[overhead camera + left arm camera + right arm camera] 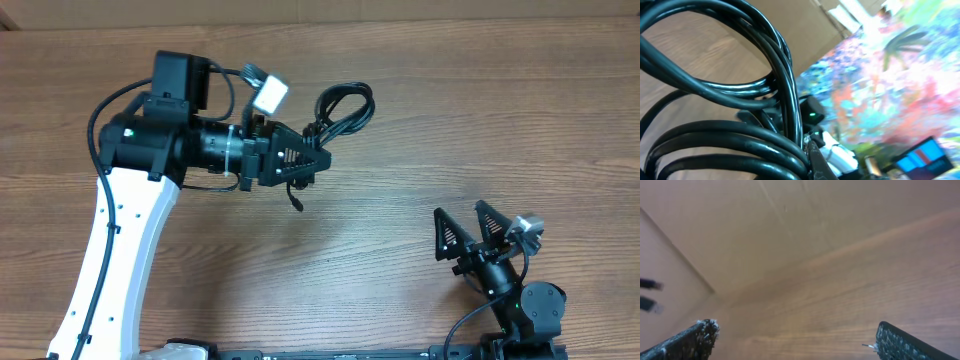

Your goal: Untangle cables

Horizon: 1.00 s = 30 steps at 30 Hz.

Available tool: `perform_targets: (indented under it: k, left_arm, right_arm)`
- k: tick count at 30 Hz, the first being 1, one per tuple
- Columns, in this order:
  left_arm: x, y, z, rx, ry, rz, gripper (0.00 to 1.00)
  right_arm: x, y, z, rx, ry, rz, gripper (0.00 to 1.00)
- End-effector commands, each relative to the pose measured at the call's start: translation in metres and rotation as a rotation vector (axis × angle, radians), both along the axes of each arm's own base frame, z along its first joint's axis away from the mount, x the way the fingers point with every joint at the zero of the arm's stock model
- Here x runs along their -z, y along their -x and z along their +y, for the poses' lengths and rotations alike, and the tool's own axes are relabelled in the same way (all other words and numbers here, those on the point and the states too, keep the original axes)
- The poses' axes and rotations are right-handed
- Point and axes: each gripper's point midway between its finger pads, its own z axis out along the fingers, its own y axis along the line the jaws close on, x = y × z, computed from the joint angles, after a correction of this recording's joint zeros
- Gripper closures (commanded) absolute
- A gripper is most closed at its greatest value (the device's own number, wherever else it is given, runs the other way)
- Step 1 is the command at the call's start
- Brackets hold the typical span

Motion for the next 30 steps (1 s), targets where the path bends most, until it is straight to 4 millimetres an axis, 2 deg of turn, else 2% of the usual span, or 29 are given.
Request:
perform_targets:
  k: [1,6,7,10,12,16,19,23,24,26,27,29,30]
  left_arm:
    - [-0.032,0.021,0.003,0.063,0.113,-0.058,0.96]
    - [-0.032,0.021,0.003,0.063,0.113,-0.062,0.96]
    - [-0.032,0.02,0.003,0.064,0.113,-0.064,0.96]
    - [-0.032,0.021,0.003,0.064,0.116,-0.084,0.96]
    - [-0.032,0.021,0.003,0.065,0.12,-0.109,0.96]
    - [-0.032,0.021,0.003,0.065,0.119,-0.104,0.96]
    - [-0.032,0.021,0.003,0.067,0.122,-0.12,0.96]
    - [-0.026,0.022,-0.002,0.074,0.107,-0.27,0.96]
    - [-0.017,0.018,-0.004,0.063,0.062,-0.313,0.96]
    - [0.016,0.004,-0.007,0.008,-0.141,-0.379,0.96]
    - [0.041,-0.007,-0.005,-0.031,-0.304,-0.412,0.96]
    - [0.077,-0.018,0.002,-0.063,-0.561,-0.465,0.96]
    - [0.088,-0.019,0.004,-0.058,-0.648,-0.498,0.96]
  right_arm:
    - [-0.032,0.012,0.006,-0.044,0.047,-0.038,0.0]
    - [-0.053,0.024,0.005,-0.048,0.158,-0.015,0.0]
    - [-0.063,0.028,0.005,-0.051,0.182,0.002,0.0]
    - [-0.074,0.029,0.005,-0.059,0.189,0.035,0.0]
    - [-0.085,0.03,0.013,-0.109,0.183,0.055,0.0]
    - [-0.115,0.036,0.041,-0.296,0.151,0.05,0.0]
    - [-0.131,0.042,0.06,-0.431,0.128,0.038,0.0]
    - [-0.137,0.045,0.074,-0.547,0.11,0.015,0.0]
    - [-0.135,0.043,0.074,-0.546,0.109,0.024,0.0]
    - [-0.132,0.041,0.074,-0.547,0.105,0.04,0.0]
    - [-0.131,0.04,0.074,-0.548,0.103,0.046,0.0]
    - [-0.13,0.039,0.073,-0.543,0.102,0.052,0.0]
    - [-0.13,0.038,0.073,-0.54,0.103,0.054,0.0]
